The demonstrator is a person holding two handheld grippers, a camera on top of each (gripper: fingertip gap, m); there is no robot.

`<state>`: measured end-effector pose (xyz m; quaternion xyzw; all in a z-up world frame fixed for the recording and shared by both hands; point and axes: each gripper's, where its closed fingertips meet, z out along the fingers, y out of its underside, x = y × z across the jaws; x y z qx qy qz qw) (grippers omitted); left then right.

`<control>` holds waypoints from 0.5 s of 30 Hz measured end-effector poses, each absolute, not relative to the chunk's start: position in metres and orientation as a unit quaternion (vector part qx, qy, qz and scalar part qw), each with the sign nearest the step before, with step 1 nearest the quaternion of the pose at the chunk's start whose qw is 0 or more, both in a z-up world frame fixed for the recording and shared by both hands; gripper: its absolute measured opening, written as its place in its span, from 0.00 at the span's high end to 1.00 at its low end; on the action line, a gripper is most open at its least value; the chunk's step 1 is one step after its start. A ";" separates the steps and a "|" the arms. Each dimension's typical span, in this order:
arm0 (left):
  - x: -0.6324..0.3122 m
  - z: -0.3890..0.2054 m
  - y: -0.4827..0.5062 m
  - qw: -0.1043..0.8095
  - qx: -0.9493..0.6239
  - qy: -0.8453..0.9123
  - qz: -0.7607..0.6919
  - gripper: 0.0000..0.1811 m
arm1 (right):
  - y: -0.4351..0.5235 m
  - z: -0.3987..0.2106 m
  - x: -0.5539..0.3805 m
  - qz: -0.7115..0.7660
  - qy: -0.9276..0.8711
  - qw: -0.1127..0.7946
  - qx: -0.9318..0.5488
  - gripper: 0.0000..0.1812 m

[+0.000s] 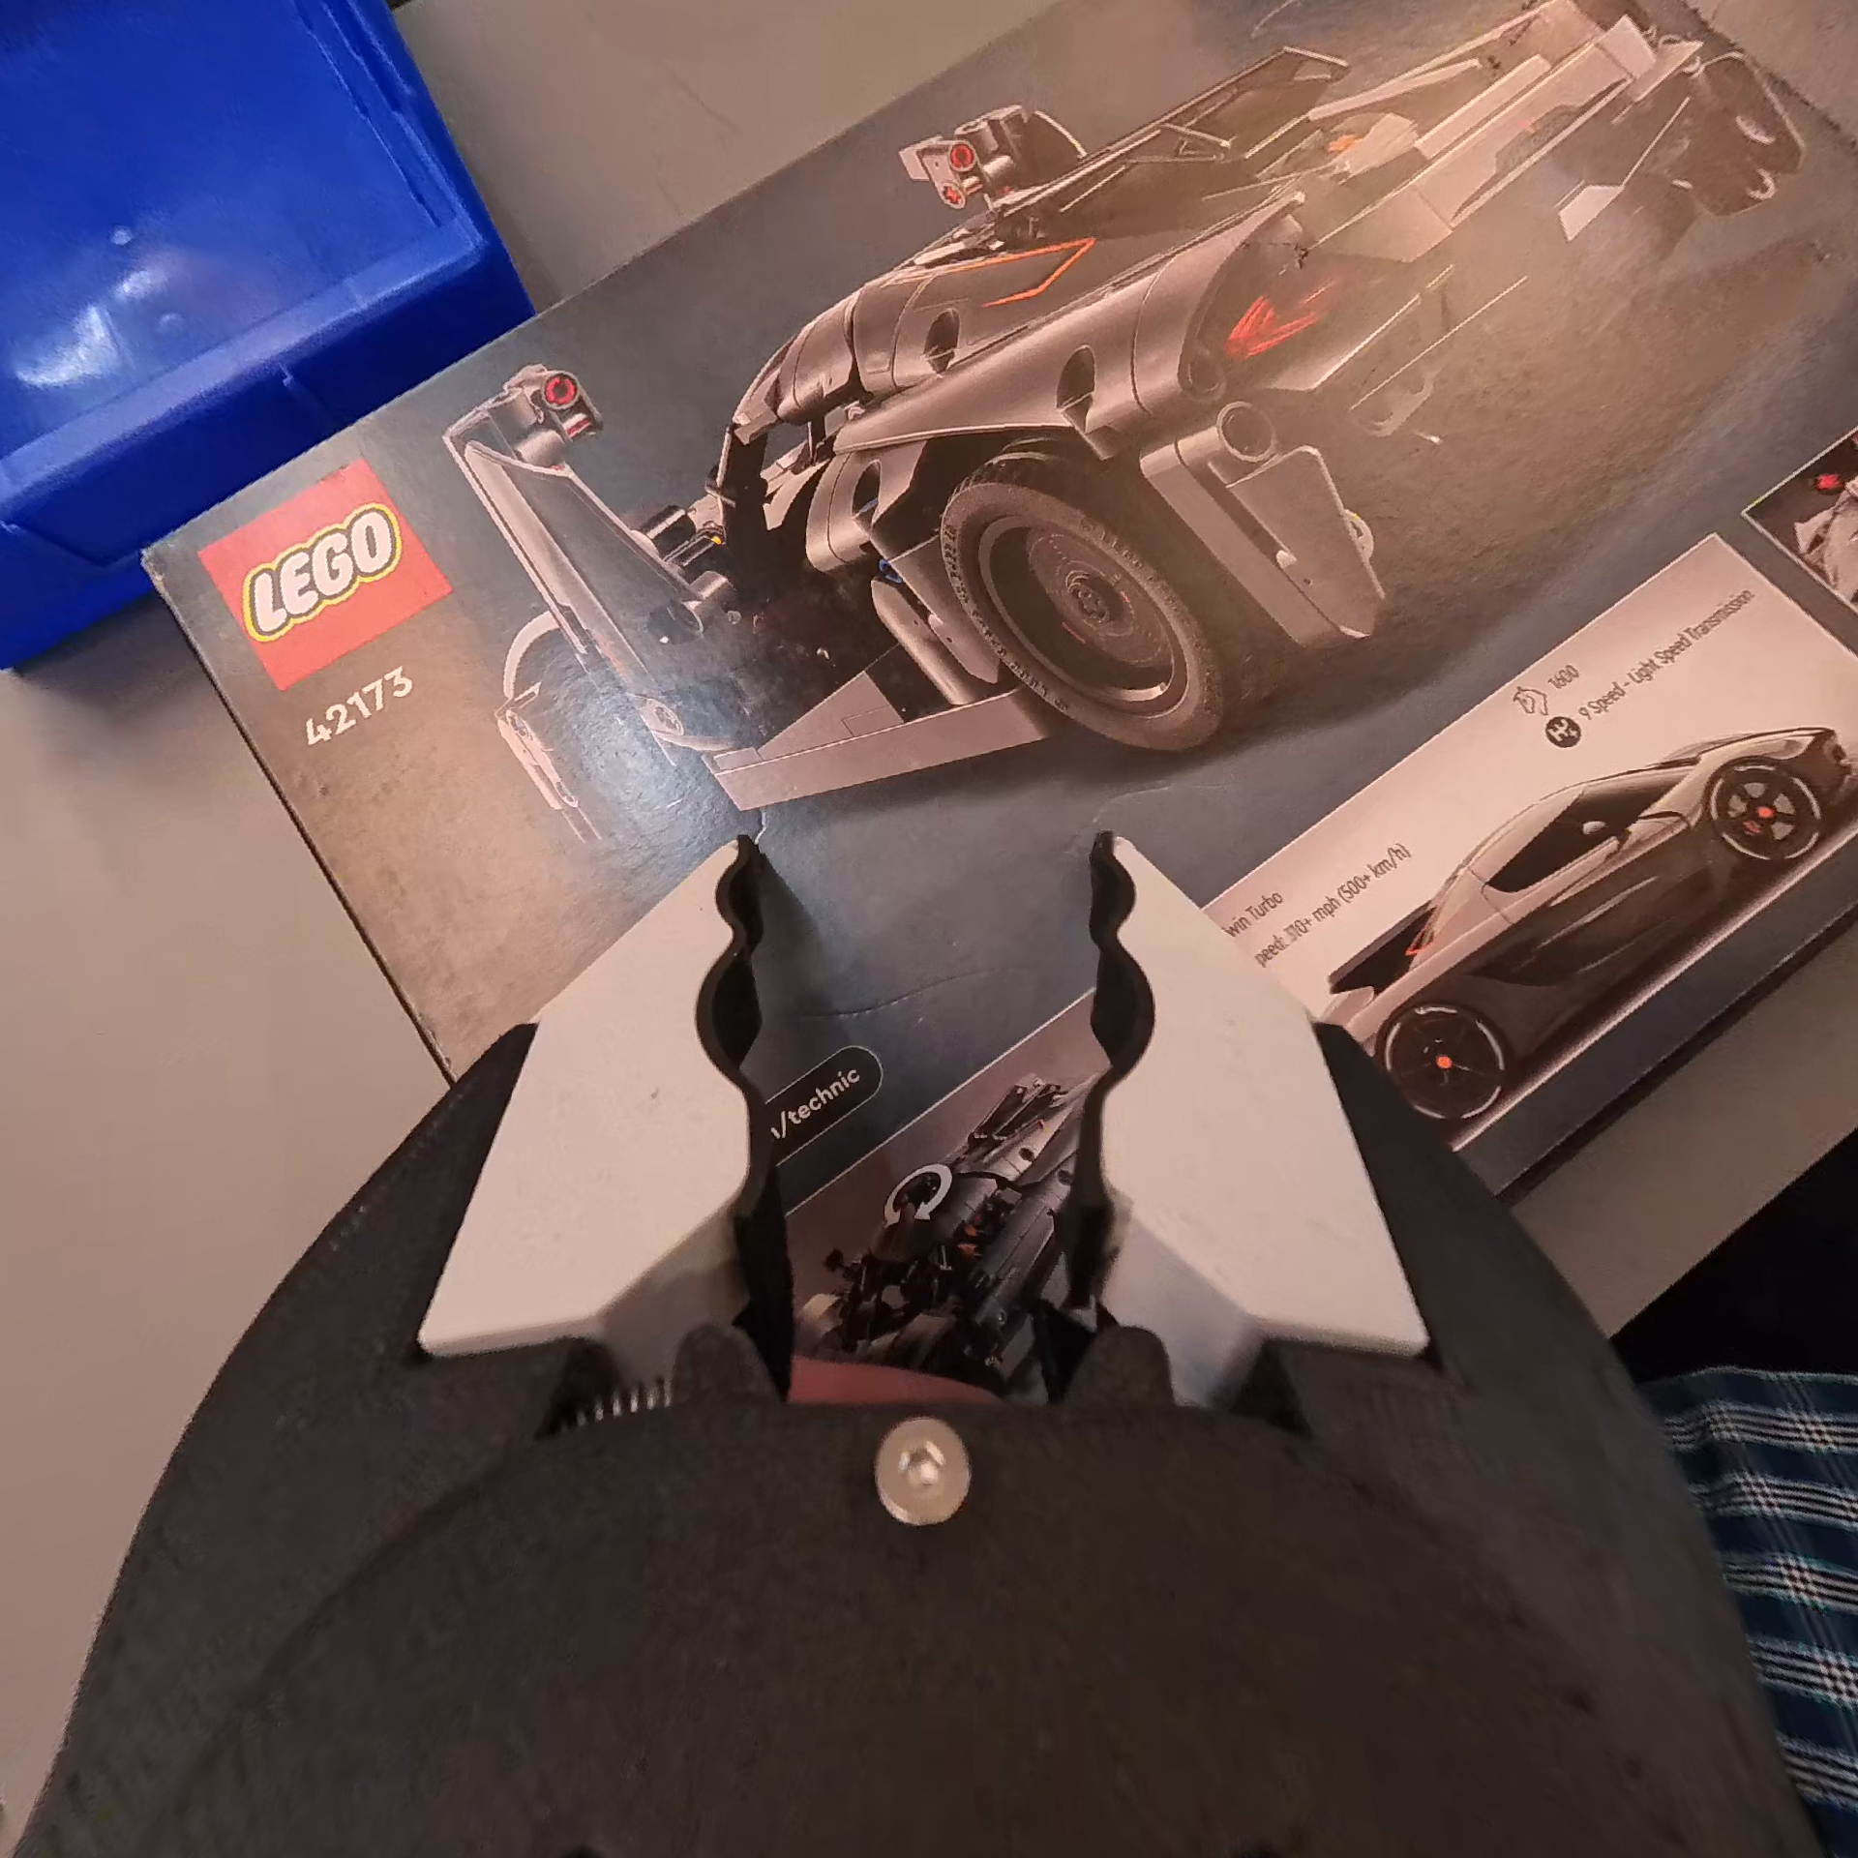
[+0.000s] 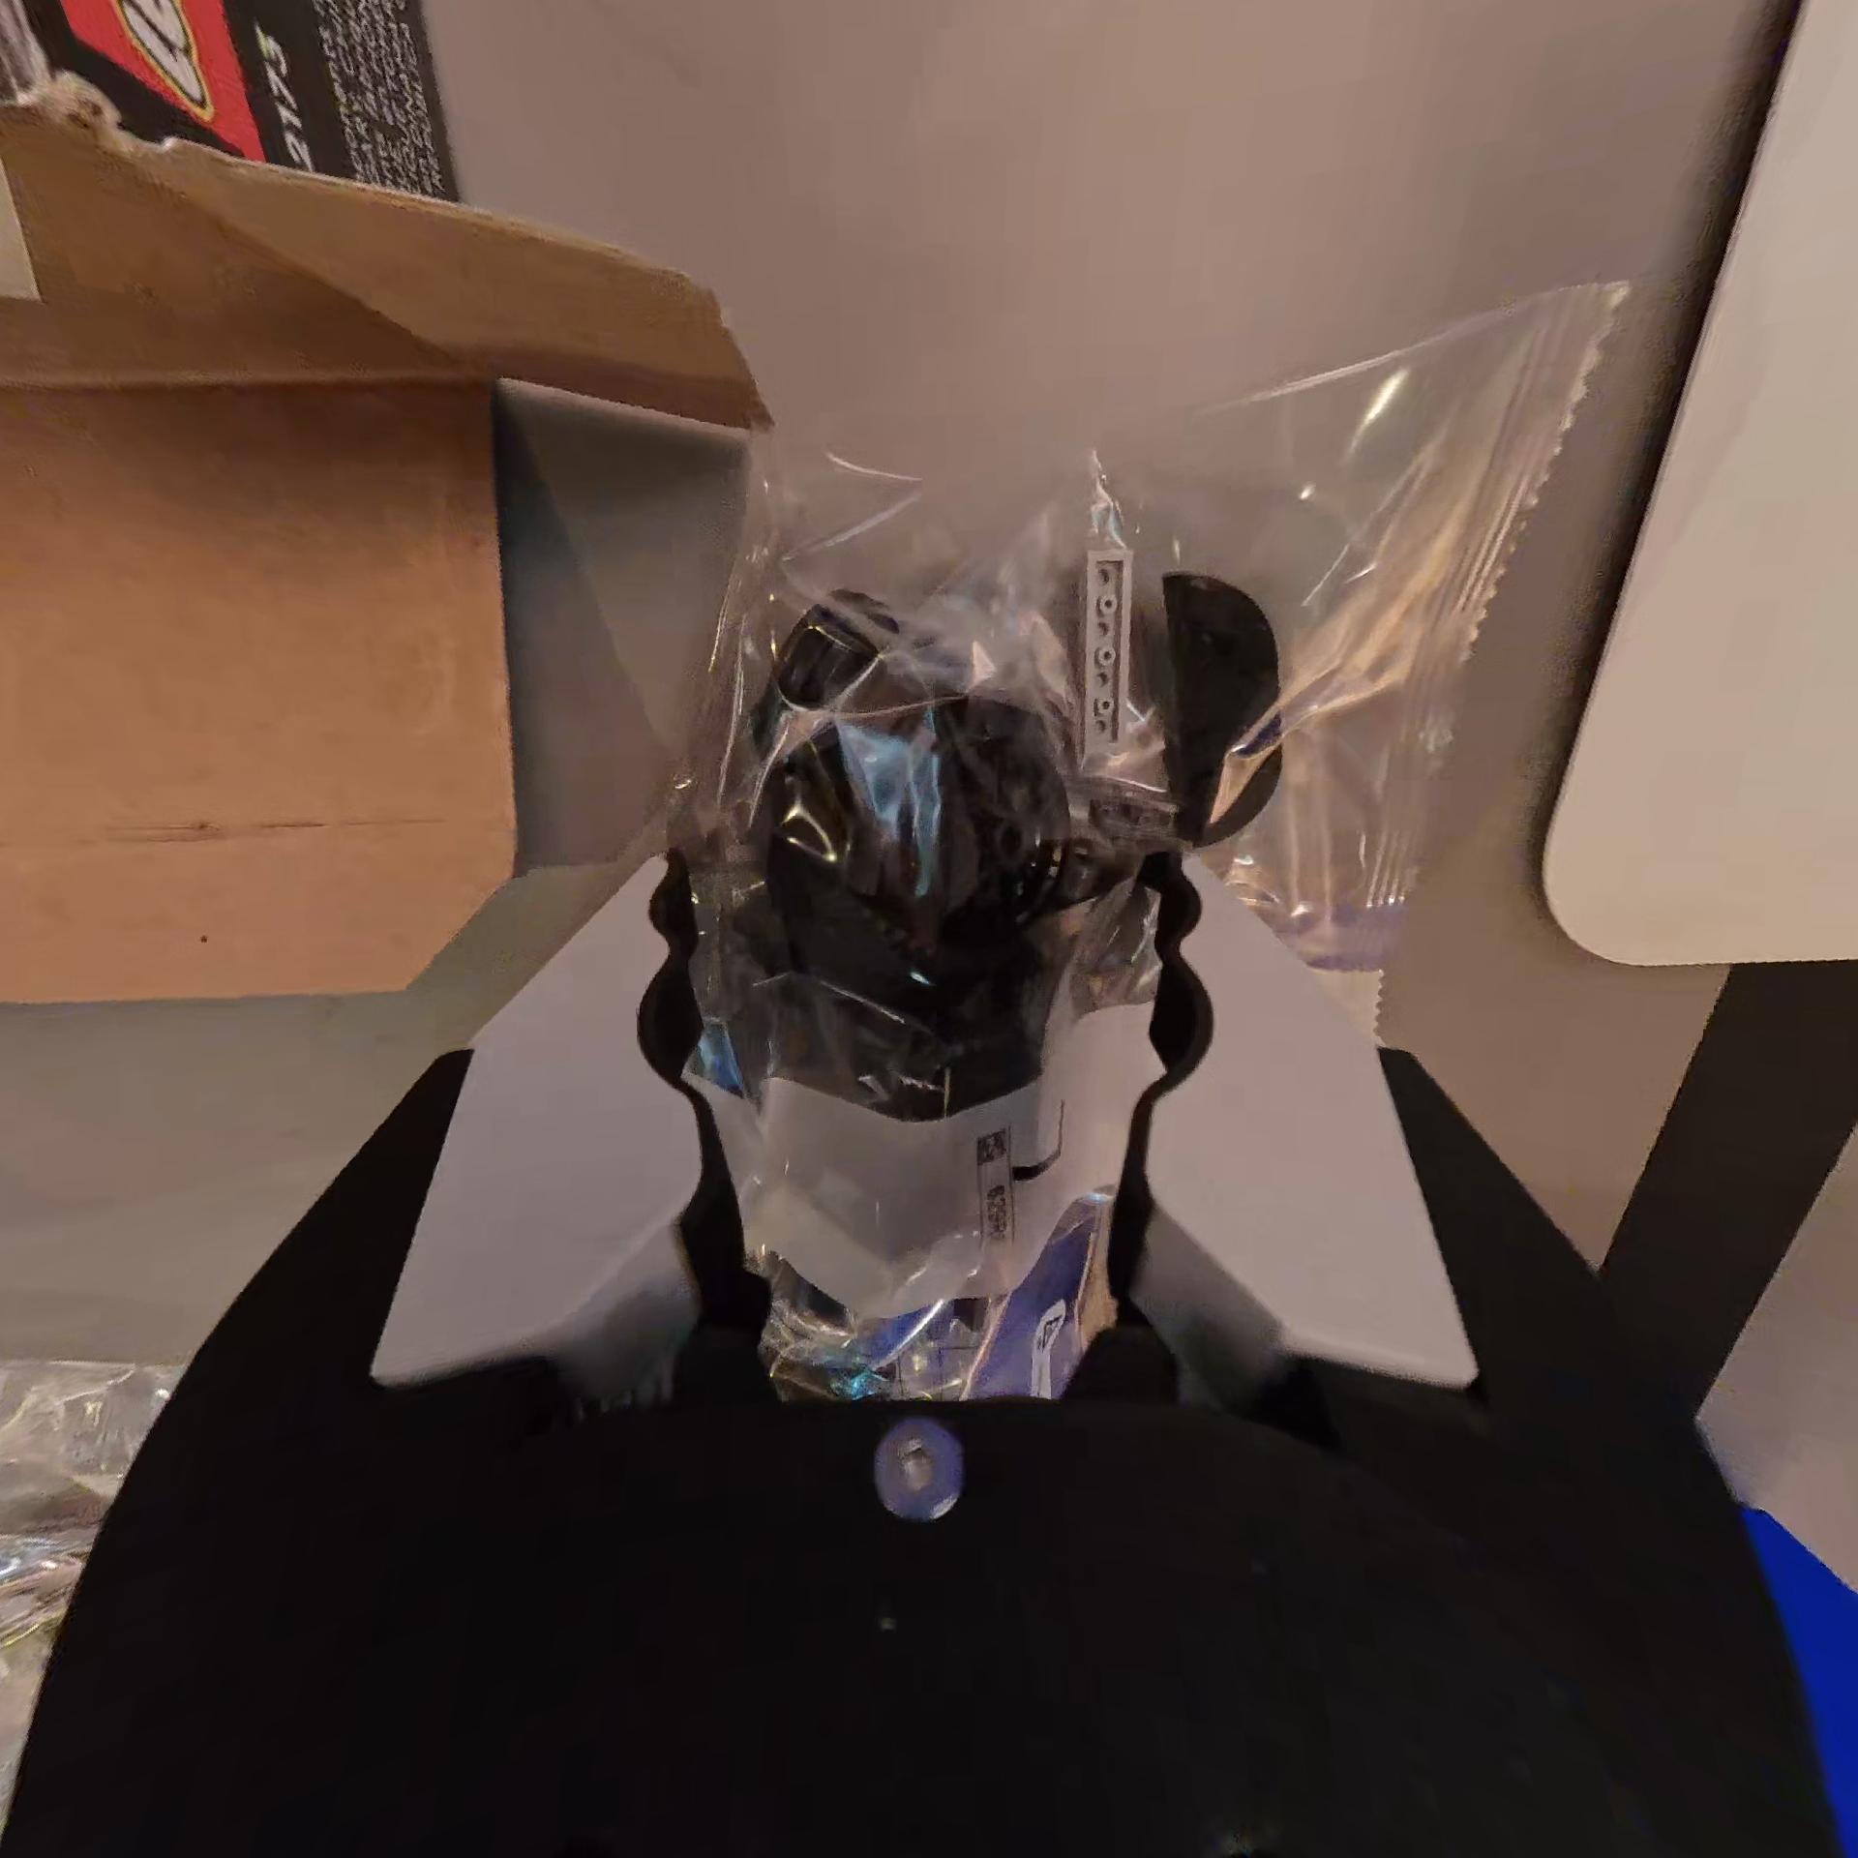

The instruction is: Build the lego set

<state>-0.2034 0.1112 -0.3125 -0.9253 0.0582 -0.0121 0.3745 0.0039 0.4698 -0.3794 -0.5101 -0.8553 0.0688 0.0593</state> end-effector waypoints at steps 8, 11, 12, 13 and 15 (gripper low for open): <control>-0.200 -0.311 0.111 0.359 -0.930 0.075 -0.012 0.59 | 0.468 -0.374 0.004 0.088 -0.839 0.064 -0.533 0.36; -0.196 -0.309 0.113 0.355 -0.931 0.089 -0.003 0.57 | 0.459 -0.350 -0.013 0.152 -0.824 0.094 -0.537 0.41; -0.192 -0.308 0.115 0.354 -0.930 0.095 -0.002 0.57 | 0.457 -0.345 -0.018 0.166 -0.821 0.102 -0.536 0.44; -0.188 -0.308 0.117 0.350 -0.931 0.104 -0.001 0.56 | 0.460 -0.347 -0.020 0.157 -0.824 0.104 -0.534 0.47; -0.179 -0.309 0.121 0.343 -0.932 0.119 -0.001 0.56 | 0.461 -0.356 -0.020 0.145 -0.829 0.090 -0.533 0.53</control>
